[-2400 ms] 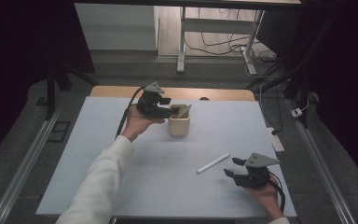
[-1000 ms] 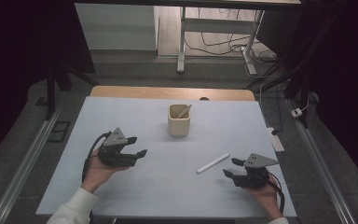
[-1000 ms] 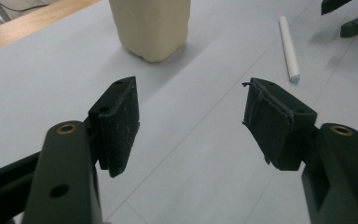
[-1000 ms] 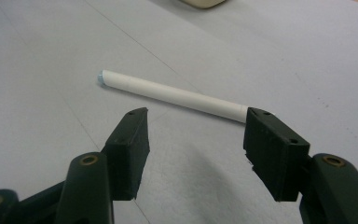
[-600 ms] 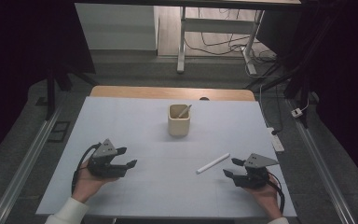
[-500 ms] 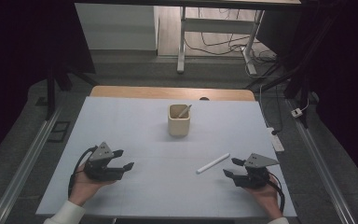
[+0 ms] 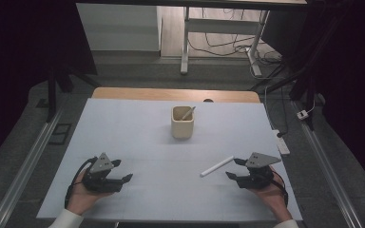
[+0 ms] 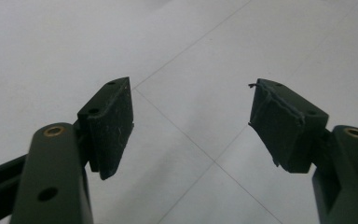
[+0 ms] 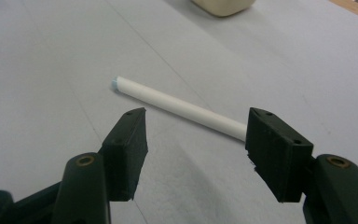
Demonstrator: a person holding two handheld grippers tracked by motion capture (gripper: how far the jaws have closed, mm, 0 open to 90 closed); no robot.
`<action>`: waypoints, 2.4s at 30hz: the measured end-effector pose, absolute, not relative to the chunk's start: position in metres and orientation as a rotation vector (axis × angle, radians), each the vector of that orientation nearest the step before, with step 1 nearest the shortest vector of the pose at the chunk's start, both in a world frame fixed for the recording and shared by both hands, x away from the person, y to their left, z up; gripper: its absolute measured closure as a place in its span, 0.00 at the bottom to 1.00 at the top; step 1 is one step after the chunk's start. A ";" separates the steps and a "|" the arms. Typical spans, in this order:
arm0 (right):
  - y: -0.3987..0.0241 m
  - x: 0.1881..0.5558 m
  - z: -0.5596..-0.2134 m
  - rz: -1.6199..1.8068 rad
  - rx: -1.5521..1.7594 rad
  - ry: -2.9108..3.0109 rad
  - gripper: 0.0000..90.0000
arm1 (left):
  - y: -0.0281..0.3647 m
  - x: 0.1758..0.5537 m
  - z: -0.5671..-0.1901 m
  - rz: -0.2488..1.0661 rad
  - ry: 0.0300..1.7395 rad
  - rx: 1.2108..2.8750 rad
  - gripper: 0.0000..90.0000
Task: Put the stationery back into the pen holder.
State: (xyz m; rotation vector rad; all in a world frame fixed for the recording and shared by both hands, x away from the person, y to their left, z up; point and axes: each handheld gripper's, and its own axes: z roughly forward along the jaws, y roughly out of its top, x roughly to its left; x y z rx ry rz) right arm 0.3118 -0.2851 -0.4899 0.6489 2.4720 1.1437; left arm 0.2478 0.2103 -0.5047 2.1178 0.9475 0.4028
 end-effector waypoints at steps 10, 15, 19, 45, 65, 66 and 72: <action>-0.265 0.324 -0.472 1.025 0.528 2.608 0.42 | 0.209 0.248 -0.505 0.384 0.947 2.127 0.30; -0.249 0.331 -0.459 0.928 0.418 2.655 0.42 | 0.208 0.247 -0.507 0.381 0.947 2.141 0.29; -0.241 0.339 -0.450 0.907 0.377 2.671 0.42 | 0.209 0.246 -0.506 0.386 0.946 2.132 0.29; -0.207 0.367 -0.475 0.688 0.130 2.860 0.45 | 0.210 0.247 -0.511 0.390 0.945 2.136 0.29; -0.199 0.376 -0.497 0.516 0.035 2.956 0.56 | 0.208 0.244 -0.514 0.399 0.908 2.145 0.29; -0.199 0.377 -0.497 0.519 0.032 2.963 0.57 | 0.208 0.243 -0.514 0.399 0.909 2.146 0.29; -0.198 0.378 -0.497 0.508 0.003 2.985 0.66 | 0.206 0.242 -0.514 0.404 0.896 2.153 0.29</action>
